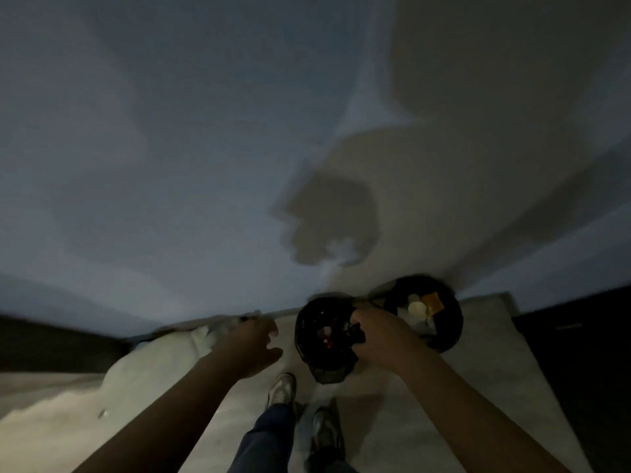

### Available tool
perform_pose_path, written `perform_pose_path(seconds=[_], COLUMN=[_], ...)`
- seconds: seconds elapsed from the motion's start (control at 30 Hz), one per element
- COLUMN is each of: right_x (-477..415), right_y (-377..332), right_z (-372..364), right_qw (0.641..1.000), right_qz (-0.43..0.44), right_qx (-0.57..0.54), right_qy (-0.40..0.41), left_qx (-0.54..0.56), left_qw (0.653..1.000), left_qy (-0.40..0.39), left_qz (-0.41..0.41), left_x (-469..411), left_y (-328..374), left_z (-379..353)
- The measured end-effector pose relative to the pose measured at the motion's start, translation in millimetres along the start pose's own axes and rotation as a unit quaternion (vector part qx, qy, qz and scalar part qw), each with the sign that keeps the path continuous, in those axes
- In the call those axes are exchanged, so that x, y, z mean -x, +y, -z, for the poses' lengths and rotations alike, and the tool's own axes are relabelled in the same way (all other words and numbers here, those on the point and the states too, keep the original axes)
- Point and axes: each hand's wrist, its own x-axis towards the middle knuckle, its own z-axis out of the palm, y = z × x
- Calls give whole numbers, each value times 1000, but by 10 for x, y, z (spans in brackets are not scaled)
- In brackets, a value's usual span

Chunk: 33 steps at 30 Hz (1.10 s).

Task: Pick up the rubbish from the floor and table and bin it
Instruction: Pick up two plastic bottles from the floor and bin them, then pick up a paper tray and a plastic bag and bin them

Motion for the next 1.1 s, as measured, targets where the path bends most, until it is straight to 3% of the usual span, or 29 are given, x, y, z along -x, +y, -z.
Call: perform_pose_path(seconds=[0.27,0.5,0.77,1.1], right_x=[324,472,1018,2382], right_y=[-423,-1486,-3319,-5480], right_z=[369,493,-130,-1509], right_qw=[989,955,884,790], right_qz=[140,280,438,582], right_qx=[34,102,157,165], right_qy=[-24,-18,-47,-103], left_qx=[79,158,238,305], left_qw=[989,950,867,730], left_qy=[91,189,274,383], left_qz=[87,194,342,476], left_x=[931,1932,3623,6067], left_y=[67,-342,-1233,-2094], left_z=[-99,-100,-470,-1395])
